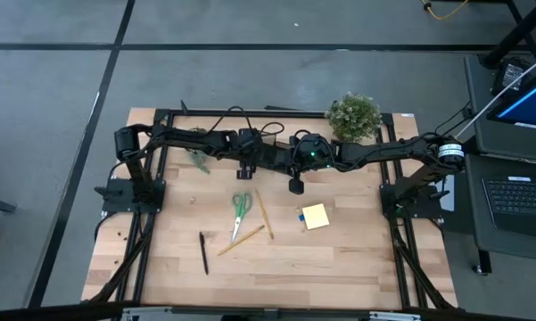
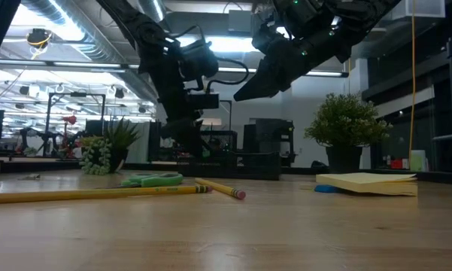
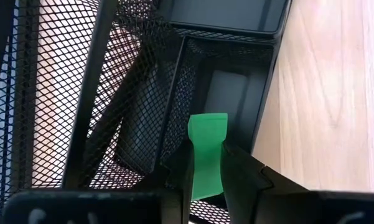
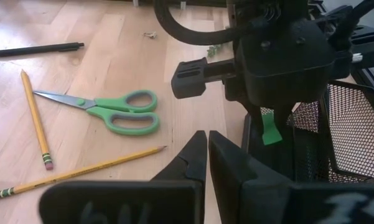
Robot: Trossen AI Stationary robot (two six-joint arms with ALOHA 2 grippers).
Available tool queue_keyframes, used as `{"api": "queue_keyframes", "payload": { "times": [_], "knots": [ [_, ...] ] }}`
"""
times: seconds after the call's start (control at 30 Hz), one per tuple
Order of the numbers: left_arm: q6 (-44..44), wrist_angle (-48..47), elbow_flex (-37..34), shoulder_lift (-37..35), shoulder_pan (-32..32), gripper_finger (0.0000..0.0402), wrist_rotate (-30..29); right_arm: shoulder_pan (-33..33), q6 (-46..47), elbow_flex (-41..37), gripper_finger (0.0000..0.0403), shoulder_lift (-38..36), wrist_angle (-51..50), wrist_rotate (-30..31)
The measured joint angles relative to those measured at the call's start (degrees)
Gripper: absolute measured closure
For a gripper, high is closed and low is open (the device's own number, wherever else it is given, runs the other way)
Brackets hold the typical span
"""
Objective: Pick and place office supplies into organizer
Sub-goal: Put the green eraser into the desk organizer
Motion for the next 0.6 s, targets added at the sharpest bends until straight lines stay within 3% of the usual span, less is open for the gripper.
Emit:
{"api": "queue_keyframes", "payload": {
  "times": [0.23,0.6],
  "knots": [
    [0.0,0.0,0.0,0.0,0.0,0.0335,0.2,0.0,0.0,0.0,0.0382,0.0,0.0,0.0],
    [0.0,0.0,0.0,-0.1,-0.2,0.0297,0.0,0.0,0.0,0.0,0.0382,0.0,0.0,0.0]
  ]
}}
